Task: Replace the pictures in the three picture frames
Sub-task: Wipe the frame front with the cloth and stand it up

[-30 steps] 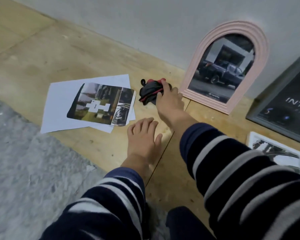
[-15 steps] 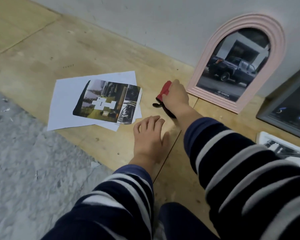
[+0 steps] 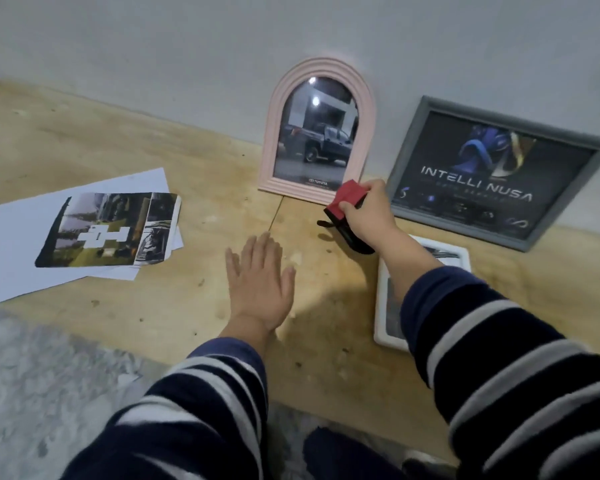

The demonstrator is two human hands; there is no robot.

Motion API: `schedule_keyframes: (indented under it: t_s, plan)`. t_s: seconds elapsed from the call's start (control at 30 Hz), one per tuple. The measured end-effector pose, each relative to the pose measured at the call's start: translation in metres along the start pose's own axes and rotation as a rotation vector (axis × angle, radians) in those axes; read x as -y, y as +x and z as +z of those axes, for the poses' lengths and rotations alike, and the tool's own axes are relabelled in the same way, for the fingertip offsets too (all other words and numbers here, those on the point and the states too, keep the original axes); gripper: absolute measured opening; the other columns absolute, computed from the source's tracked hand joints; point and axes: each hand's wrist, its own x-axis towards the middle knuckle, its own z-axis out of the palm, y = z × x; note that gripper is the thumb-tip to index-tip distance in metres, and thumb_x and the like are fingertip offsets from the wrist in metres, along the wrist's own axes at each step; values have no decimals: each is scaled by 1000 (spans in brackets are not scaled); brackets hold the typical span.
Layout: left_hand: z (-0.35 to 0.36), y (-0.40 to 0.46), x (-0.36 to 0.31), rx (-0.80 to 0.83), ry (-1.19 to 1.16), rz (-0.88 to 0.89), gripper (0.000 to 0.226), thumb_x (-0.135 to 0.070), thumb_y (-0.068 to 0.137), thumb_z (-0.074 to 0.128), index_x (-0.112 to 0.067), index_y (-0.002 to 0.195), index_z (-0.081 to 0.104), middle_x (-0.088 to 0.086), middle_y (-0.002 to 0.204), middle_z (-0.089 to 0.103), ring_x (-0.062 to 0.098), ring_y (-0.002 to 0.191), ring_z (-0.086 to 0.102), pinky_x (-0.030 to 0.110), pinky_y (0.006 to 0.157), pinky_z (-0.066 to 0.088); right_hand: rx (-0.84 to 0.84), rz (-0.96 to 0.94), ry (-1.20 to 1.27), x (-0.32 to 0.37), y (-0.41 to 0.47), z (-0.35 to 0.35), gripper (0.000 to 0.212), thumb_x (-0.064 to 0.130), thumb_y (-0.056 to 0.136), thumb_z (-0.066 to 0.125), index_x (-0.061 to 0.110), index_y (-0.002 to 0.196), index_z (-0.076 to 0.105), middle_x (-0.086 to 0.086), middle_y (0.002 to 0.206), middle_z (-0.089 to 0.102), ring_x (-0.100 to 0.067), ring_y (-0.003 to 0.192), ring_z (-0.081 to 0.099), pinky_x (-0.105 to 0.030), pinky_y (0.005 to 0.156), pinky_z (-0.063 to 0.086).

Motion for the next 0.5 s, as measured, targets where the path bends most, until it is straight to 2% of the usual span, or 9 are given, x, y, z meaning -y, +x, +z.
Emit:
schedule_keyframes:
  t_s: [0.1, 0.2, 0.27, 0.37, 0.5]
  plan:
    - [13, -16, -54, 136, -36, 180, 67, -61, 93, 23, -24, 149, 26, -4, 161, 12, 14, 149, -2, 52, 117, -10, -17, -6, -134, -30, -7, -39, 39, 19, 95, 57, 13, 130, 43, -10, 126, 56, -30, 114, 54, -34, 90, 40]
    - [28, -40, -88, 196, -73, 313, 90, -76, 82, 17, -20, 152, 22, -3, 162, 11, 14, 149, -3, 55, 117, -8, -46, -48, -255, -56, -8, -61, 37, 16, 96, 53, 17, 132, 48, -8, 129, 57, -30, 116, 53, -34, 91, 40]
    - [34, -53, -100, 220, -66, 305, 105, -86, 74, 17, -18, 154, 13, -3, 163, 4, 13, 149, -6, 55, 116, -11, -53, -71, -325, -73, -7, -66, 39, 14, 95, 51, 22, 133, 50, -5, 130, 56, -30, 116, 52, -37, 94, 42]
    - [36, -62, -109, 203, -45, 280, 113, -89, 71, 27, -17, 155, 3, -3, 162, -5, 13, 148, -10, 54, 115, -14, -33, -152, -369, -86, -6, -65, 43, 9, 93, 49, 29, 131, 53, 1, 131, 56, -31, 118, 49, -45, 98, 42]
    - [37, -64, -110, 190, -22, 258, 115, -88, 68, 37, -21, 154, 0, -5, 162, -9, 14, 147, -16, 56, 116, -11, 71, -246, -527, -97, 0, -54, 55, -1, 88, 47, 28, 135, 52, 6, 142, 48, -28, 120, 40, -41, 100, 36]
